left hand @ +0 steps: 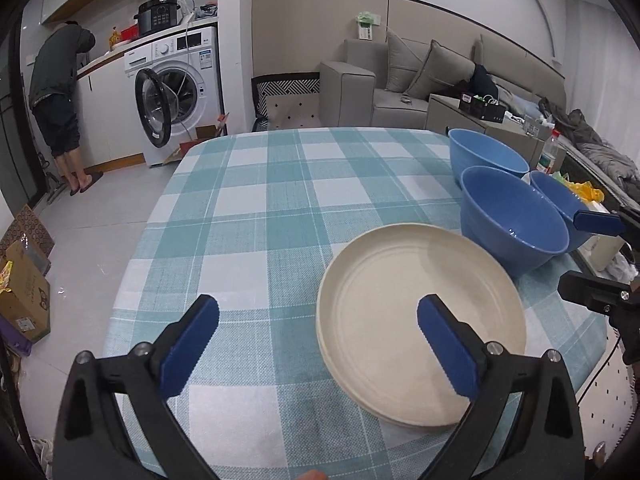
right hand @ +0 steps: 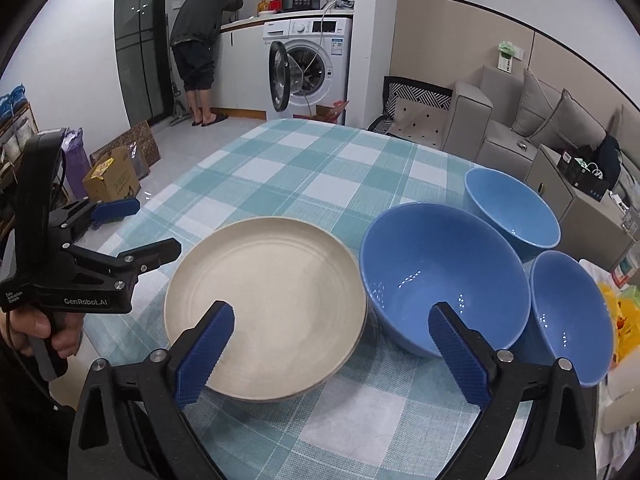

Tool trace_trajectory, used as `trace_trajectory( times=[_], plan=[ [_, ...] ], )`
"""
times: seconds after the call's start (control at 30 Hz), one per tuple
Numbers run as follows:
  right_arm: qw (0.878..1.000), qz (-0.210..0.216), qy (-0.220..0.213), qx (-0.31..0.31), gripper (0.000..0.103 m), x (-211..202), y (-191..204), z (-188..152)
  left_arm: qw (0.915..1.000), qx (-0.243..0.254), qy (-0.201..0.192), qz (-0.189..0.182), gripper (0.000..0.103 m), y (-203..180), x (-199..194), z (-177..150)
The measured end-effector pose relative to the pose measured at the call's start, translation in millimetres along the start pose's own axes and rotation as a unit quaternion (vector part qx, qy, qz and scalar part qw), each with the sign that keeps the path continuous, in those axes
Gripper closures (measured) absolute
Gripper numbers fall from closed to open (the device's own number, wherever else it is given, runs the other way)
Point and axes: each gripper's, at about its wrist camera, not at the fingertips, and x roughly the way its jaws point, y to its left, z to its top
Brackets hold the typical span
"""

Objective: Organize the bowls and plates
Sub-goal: 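Lower the plates onto the tablecloth and open both tools, then withdraw both tools from the plates and move them toward the blue bowls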

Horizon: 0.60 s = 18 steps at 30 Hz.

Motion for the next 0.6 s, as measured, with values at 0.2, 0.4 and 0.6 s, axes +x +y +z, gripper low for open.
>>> trace_trajectory(
  times=[0.2, 0.4, 0.6],
  plan=[
    [1.000, -0.006, -0.008, 0.010, 0.001, -8.9, -9.9, 6.7, 0.9997, 0.011, -0.015, -0.014, 0.000, -11.2, -6.0, 11.2],
    [1.000, -0.016, -0.020, 0.017, 0.001, -22.5, -23.2, 14.2, 0.9989, 0.021, -0.030, -0.029, 0.000, -24.8, -9.7, 26.1],
    [0.999, -0.036, -0.027, 0.017, 0.001, -36.0, -37.7, 23.3, 0.9982, 0.027, -0.035, -0.040, 0.000, -38.5, -5.0, 44.4]
  ],
)
